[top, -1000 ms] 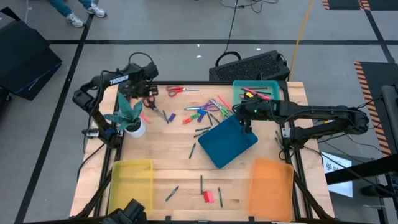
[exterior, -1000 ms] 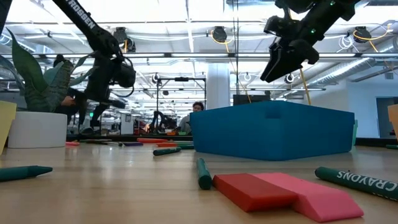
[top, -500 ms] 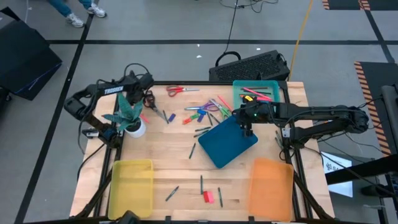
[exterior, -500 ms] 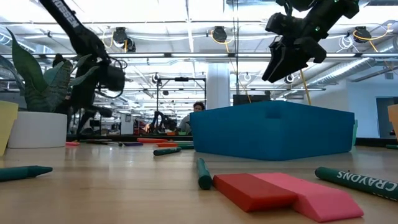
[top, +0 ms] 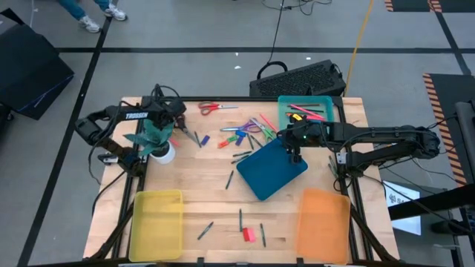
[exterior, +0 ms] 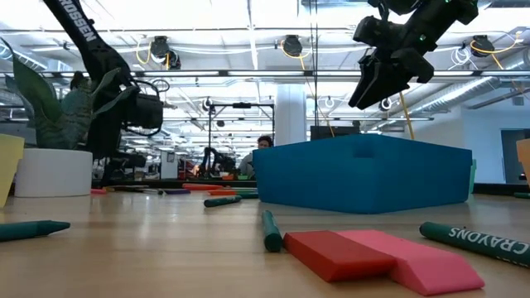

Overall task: Sort crayons/erasers/pens/pencils in bins
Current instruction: Put the yellow pencil into the green bin

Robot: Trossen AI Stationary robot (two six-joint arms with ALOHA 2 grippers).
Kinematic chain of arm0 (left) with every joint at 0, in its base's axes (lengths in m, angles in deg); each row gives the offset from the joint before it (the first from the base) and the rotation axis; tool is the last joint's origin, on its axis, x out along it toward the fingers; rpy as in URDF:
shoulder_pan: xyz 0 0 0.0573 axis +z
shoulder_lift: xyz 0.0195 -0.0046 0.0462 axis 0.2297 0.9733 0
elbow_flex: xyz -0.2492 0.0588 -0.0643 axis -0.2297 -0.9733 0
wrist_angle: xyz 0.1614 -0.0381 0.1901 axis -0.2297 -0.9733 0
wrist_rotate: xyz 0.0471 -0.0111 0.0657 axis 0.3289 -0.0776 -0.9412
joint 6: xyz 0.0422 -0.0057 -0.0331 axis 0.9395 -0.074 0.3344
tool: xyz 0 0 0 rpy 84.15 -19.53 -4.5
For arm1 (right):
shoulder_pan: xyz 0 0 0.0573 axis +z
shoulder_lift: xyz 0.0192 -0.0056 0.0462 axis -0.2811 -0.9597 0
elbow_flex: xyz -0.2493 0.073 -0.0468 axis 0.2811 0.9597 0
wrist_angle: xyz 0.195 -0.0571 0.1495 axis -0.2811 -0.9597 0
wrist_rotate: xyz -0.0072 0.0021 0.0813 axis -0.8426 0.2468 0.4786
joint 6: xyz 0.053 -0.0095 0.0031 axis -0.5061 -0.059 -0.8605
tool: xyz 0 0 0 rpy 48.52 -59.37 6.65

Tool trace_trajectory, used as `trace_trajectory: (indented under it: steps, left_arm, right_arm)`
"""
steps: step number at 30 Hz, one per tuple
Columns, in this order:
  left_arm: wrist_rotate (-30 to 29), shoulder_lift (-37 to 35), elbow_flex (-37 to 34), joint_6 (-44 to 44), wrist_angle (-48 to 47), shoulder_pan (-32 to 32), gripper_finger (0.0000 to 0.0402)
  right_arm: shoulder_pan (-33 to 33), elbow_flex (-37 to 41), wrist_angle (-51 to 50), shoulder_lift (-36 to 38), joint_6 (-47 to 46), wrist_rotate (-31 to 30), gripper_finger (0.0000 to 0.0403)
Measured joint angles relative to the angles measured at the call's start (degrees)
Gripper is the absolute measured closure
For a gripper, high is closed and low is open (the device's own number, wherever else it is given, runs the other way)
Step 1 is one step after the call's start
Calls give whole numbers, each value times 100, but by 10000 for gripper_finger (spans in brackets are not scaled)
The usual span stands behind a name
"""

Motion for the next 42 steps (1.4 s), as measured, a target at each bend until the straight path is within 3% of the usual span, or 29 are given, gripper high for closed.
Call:
trace_trajectory:
  steps: [17,26,32,42]
  left_arm:
    - [-993,-259,-125,-955,920,-926,275]
    - [-1041,-259,-577,-1318,1244,-929,275]
    - [-1053,-259,-750,-1244,1769,-1001,275]
    - [-862,-138,-740,-828,1638,-973,275]
  right_arm:
    - [0,0,0,0,-42,2,213]
    - [0,0,-46,0,-42,2,213]
    - [0,2,-46,0,-42,2,213]
    - [0,0,-42,0,-42,2,213]
